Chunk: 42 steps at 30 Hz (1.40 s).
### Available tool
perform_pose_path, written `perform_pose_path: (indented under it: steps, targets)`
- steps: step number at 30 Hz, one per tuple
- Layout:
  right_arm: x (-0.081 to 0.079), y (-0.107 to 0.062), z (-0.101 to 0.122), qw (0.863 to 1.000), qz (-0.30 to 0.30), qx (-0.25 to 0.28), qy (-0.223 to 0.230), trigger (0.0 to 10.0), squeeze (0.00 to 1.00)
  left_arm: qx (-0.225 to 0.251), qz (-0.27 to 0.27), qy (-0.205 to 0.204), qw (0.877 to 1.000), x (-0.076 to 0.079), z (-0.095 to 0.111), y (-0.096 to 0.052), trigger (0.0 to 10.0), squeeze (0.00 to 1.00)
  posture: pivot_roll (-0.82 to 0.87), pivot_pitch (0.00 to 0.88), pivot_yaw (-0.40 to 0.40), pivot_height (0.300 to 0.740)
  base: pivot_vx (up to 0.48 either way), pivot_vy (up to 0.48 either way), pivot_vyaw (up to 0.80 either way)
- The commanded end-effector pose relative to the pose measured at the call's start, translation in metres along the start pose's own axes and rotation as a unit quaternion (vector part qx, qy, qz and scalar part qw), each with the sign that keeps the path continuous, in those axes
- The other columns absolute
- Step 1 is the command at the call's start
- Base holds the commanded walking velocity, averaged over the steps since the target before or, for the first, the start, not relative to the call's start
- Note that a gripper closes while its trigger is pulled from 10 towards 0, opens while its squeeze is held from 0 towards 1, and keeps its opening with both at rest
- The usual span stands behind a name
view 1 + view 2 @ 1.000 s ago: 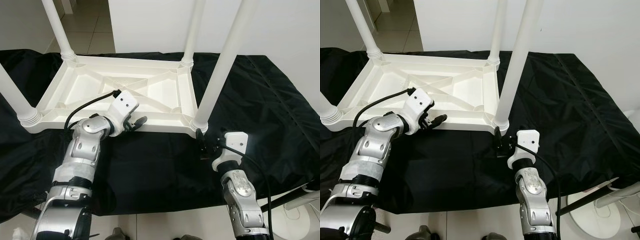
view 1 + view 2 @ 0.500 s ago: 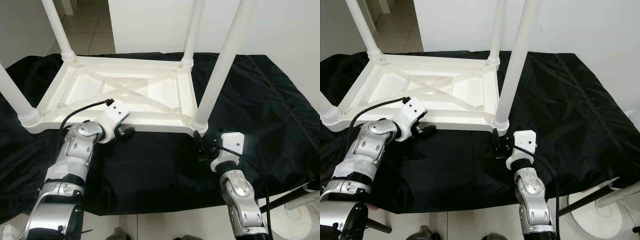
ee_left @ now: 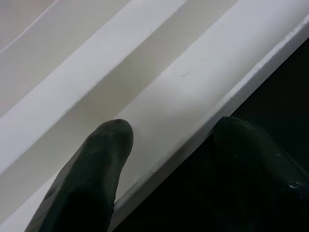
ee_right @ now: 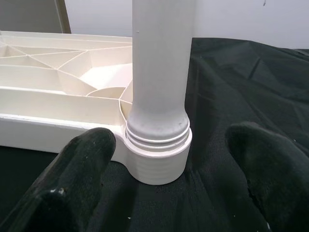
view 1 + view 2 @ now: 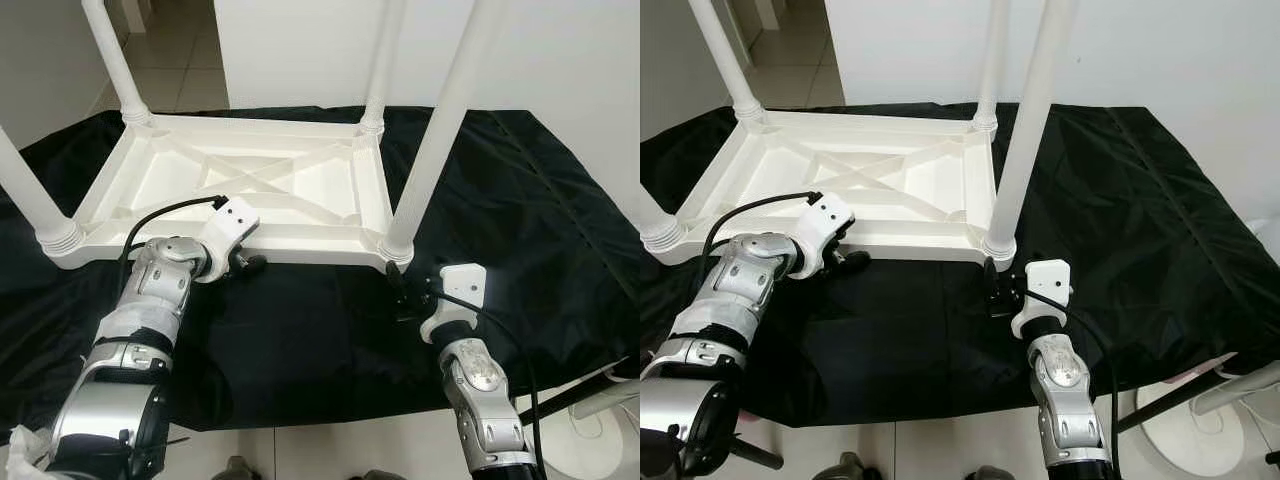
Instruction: Building children table
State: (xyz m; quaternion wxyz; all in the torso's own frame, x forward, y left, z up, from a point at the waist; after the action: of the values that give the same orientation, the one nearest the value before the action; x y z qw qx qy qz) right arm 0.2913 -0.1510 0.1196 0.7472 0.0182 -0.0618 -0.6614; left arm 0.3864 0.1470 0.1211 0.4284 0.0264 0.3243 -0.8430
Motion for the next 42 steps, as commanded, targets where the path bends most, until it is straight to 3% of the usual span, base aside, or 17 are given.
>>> perform_pose_path:
  steps: [1,11,12,16,17,19,20,23,28,31,32,42]
  targets:
    - [-0.001,0.002,0.001,1.0,0.001,0.005,-0.002,10.0,0.0,-0.023,0.156,-0.002,0.987,-0.022,-0.012,-0.002,10.0,0.0,-0.1,0.0,0.032,0.74,0.0,0.0,0.0]
    - [-0.002,0.003,0.0,1.0,0.002,0.004,-0.001,10.0,0.0,-0.02,0.134,-0.001,0.991,-0.013,-0.012,0.001,10.0,0.0,-0.09,0.0,0.032,0.74,0.0,0.0,0.0]
    - [-0.002,0.003,0.0,1.0,0.002,0.004,-0.001,10.0,0.0,-0.018,0.13,0.0,0.991,-0.012,-0.012,0.001,9.3,0.0,-0.09,0.0,0.032,0.74,0.0,0.0,0.0]
    - [-0.002,0.003,0.0,1.0,0.001,0.004,-0.002,10.0,0.0,-0.014,0.125,0.0,0.992,-0.009,-0.011,0.002,8.3,0.0,-0.09,0.0,0.031,0.74,0.0,0.0,0.0]
    - [-0.002,0.004,0.0,1.0,0.001,0.004,-0.002,10.0,0.0,-0.013,0.123,0.0,0.992,-0.007,-0.01,0.002,7.0,0.0,-0.09,0.0,0.031,0.74,0.0,0.0,0.0]
    - [-0.002,0.004,0.0,1.0,0.001,0.004,-0.002,10.0,0.0,-0.01,0.119,-0.001,0.993,-0.005,-0.009,0.003,7.0,0.0,-0.09,0.0,0.031,0.74,0.0,0.0,0.0]
    - [-0.002,0.004,0.0,1.0,0.002,0.005,-0.003,10.0,0.0,-0.006,0.112,0.001,0.994,0.0,-0.007,0.004,4.9,0.0,-0.09,0.0,0.029,0.74,0.0,0.0,0.0]
    - [-0.003,0.005,0.0,1.0,0.005,0.005,-0.007,10.0,0.0,0.001,0.094,0.005,0.996,0.014,-0.004,0.007,4.2,0.0,-0.08,0.0,0.027,0.74,0.0,0.0,0.0]
    - [-0.003,0.006,0.0,1.0,0.006,0.005,-0.008,10.0,0.0,0.007,0.083,0.008,0.997,0.024,0.0,0.01,3.8,0.0,-0.08,0.0,0.025,0.74,0.0,0.0,0.0]
    - [-0.003,0.007,0.0,1.0,0.007,0.006,-0.008,10.0,0.0,0.013,0.071,0.012,0.997,0.035,0.003,0.011,3.8,0.0,-0.08,0.0,0.024,0.74,0.0,0.0,0.0]
    - [-0.003,0.008,0.001,1.0,0.008,0.006,-0.008,10.0,0.0,0.019,0.059,0.017,0.998,0.046,0.007,0.013,3.7,0.0,-0.08,0.0,0.022,0.74,0.0,0.0,0.0]
    - [-0.005,0.01,0.001,1.0,0.011,0.007,-0.008,10.0,0.0,0.036,0.031,0.023,0.999,0.07,0.018,0.015,3.2,0.0,-0.08,0.0,0.027,0.74,0.0,0.0,0.0]
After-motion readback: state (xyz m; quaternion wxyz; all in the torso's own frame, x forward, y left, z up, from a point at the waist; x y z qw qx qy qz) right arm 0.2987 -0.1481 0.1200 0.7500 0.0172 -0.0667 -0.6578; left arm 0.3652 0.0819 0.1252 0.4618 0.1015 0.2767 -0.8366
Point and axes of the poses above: a point about 5 cm out from each wrist's last joint towards the gripper, its own y axis pointing out of the wrist towards the gripper, its own z axis along the axis of the wrist's last joint, x = y × z, the point moved 3 cm from there along y, pointing out of the wrist towards the gripper, and after that the axes turned 1 degree about -y, right-handed, at the moved point
